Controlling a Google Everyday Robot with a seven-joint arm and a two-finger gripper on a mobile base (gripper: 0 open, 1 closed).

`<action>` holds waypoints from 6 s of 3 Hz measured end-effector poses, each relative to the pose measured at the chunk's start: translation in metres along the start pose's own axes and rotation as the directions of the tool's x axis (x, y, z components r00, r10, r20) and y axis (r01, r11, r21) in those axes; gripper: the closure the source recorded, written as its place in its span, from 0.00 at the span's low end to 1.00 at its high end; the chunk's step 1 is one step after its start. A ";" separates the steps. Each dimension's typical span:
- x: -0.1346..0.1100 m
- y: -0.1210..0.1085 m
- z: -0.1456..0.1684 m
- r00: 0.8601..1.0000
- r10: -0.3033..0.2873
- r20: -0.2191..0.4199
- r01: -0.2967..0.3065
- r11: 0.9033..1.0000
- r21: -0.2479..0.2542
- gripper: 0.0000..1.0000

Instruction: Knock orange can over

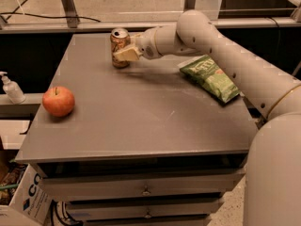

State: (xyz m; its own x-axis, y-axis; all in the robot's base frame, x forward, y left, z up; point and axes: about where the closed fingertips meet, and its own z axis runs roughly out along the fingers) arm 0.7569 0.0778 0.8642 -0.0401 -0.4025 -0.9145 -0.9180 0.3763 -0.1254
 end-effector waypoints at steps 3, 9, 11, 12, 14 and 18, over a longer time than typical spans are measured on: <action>-0.059 0.049 -0.073 0.994 -0.109 0.003 0.108 0.987 0.115 1.00; 0.068 0.043 -0.194 0.625 -0.042 -0.779 0.228 0.965 0.132 0.82; 0.073 0.052 -0.192 0.628 -0.110 -0.770 0.226 0.973 0.045 0.35; 0.070 0.057 -0.190 0.657 -0.137 -0.742 0.220 0.975 0.015 0.13; 0.061 0.064 -0.186 0.725 -0.147 -0.672 0.206 0.979 0.008 0.00; 0.016 0.109 -0.193 0.981 -0.168 -0.097 0.181 0.973 0.143 0.00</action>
Offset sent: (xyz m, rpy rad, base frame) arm -0.0793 -0.0256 0.0932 0.0118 -0.1633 -0.0710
